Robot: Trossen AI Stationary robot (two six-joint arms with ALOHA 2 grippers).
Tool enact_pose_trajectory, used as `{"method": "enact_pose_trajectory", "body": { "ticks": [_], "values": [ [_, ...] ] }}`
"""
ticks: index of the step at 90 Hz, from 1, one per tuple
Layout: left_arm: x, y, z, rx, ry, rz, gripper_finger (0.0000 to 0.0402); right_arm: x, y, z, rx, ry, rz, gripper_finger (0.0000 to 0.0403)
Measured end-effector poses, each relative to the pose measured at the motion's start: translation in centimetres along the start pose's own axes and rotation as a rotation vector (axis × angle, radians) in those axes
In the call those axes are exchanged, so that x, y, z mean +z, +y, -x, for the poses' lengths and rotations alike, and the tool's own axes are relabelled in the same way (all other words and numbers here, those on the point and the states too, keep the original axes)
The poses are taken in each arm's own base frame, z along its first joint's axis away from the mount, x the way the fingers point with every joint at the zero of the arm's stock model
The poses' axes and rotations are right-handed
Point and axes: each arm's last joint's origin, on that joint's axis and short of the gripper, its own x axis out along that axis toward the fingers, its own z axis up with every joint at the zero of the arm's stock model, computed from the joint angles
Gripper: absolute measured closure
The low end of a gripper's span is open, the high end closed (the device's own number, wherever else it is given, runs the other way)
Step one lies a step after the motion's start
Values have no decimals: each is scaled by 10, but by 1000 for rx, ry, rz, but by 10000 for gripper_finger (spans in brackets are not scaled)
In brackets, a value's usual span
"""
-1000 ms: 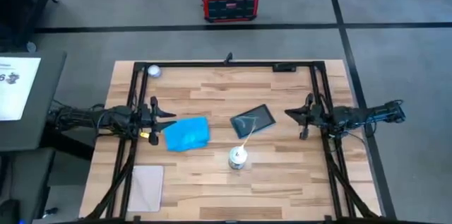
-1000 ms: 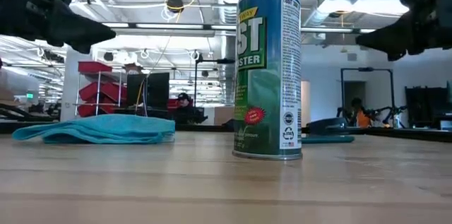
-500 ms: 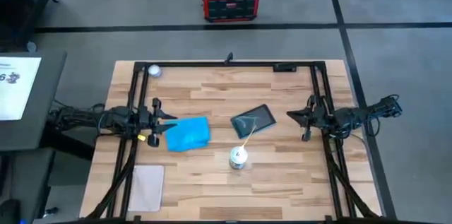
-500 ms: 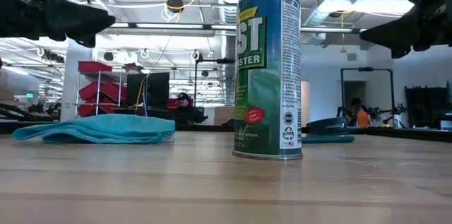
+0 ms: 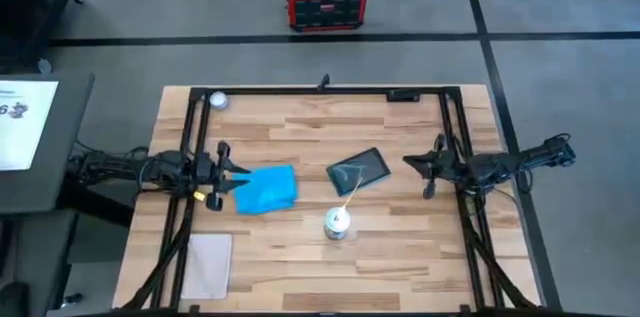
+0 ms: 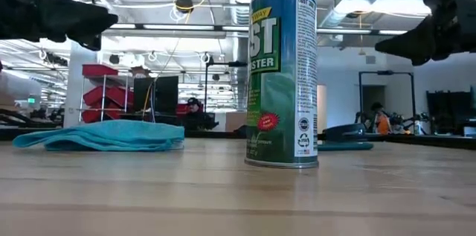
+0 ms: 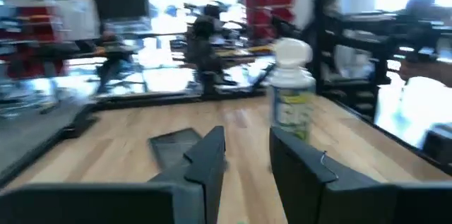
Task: Apply microfiber cloth
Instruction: Return to Home Position
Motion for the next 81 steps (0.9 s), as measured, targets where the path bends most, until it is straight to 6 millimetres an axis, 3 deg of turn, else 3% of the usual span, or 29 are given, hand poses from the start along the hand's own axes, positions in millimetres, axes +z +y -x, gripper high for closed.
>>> {"method": "enact_pose_trajectory", "body": {
  "ticks": [26,49,62,81],
  "values": [
    [0,-1,0,-28,2,11,311,-8,6,-6,60,92,-104,403],
    [1,-3,0,-100,-12,35,311,7,4,10,144,-94,-80,403],
    [1,-4,0,-123,-16,40,311,12,10,14,214,-162,15,403],
    [2,-5,0,-160,-27,10,311,7,16,16,325,-169,-131,403]
  ]
}}
